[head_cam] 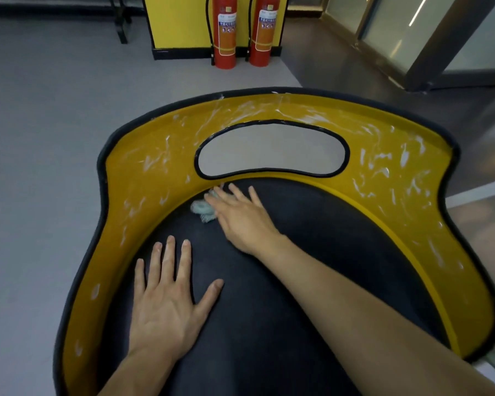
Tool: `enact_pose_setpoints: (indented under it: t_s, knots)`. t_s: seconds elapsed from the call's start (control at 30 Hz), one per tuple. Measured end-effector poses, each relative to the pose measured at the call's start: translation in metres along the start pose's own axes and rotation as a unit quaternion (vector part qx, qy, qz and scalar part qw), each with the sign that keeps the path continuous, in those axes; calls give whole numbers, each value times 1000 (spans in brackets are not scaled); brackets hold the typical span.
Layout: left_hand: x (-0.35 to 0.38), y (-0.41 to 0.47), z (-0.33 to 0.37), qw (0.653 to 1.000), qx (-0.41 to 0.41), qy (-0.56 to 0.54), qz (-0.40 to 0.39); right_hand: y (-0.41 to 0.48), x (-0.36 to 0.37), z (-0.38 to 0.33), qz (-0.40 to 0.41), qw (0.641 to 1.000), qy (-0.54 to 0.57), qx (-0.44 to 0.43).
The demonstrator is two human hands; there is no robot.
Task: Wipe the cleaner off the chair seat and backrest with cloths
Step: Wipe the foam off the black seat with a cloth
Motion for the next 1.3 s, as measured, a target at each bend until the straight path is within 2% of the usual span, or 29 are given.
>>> enact_pose_setpoints:
  t_s: [0.13,0.37,0.47,0.57,0.73,0.87,1.0,1.13,1.3]
  knots:
    - [0,0,0,1000,7,-5,4,-5,-11,80,20,995,35,96]
    - [1,22,32,998,-7,-27,-57,-132,-2,197,52,957,43,281]
    - [3,36,67,996,0,-28,-87,-202,4,205,67,938,48,338]
    - [11,38,112,993,54,-31,-104,-264,8,186,85,921,40,378]
    - [24,21,174,983,145,-26,-107,-312,17,160,42,884,41,464]
    - [24,14,176,978,187,-28,-86,-290,13,169,56,890,19,452]
    - [21,9,146,979,188,-42,-61,-215,2,186,62,899,37,432]
    - [11,3,97,990,131,-41,-35,-104,-7,167,53,924,15,379]
    - [-2,-17,24,999,11,-38,-3,-10,2,64,8,967,14,253]
Point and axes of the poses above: each hand's wrist, its own y-axis towards the middle knuckle, its own x-axis out of the palm, z = x × y, the point moved 7 cm from there along y, towards the middle knuckle, and after that the axes turned 5 degrees about -y, right-handed, at the moved point
